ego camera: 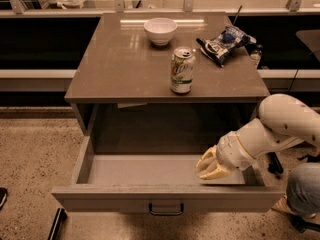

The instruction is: Open top drawer

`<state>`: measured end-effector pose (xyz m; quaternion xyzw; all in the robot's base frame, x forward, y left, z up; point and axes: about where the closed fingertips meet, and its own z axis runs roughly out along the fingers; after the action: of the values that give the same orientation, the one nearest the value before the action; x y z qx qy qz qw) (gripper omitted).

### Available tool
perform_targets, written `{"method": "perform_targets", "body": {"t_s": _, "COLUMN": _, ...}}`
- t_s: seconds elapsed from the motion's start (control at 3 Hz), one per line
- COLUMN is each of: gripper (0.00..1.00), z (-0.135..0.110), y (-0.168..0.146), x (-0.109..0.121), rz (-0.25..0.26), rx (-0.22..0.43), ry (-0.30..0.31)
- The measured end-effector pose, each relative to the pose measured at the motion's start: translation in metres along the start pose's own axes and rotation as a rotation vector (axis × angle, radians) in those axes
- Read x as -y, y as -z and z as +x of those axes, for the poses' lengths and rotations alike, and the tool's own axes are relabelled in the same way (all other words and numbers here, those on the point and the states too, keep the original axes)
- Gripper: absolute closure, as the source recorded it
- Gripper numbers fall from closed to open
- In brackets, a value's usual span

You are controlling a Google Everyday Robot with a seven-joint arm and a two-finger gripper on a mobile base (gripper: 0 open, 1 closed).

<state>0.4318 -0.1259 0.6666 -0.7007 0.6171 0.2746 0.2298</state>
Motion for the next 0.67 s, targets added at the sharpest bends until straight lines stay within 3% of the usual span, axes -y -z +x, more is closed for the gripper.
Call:
{"method": "perform_targets", "body": {"t_s": 0.33, "gripper": 1.0, "z": -0.002, "y": 0.012, "x": 0.004, "rz": 0.036, "rx": -0.031, "ry": -0.019}}
{"method": "perform_targets", "body": {"t_s": 0.67, "gripper": 1.0, "z": -0.004, "y": 0.036, "x": 0.018, "rz": 0.123, "rx": -0.059, "ry": -0.034}}
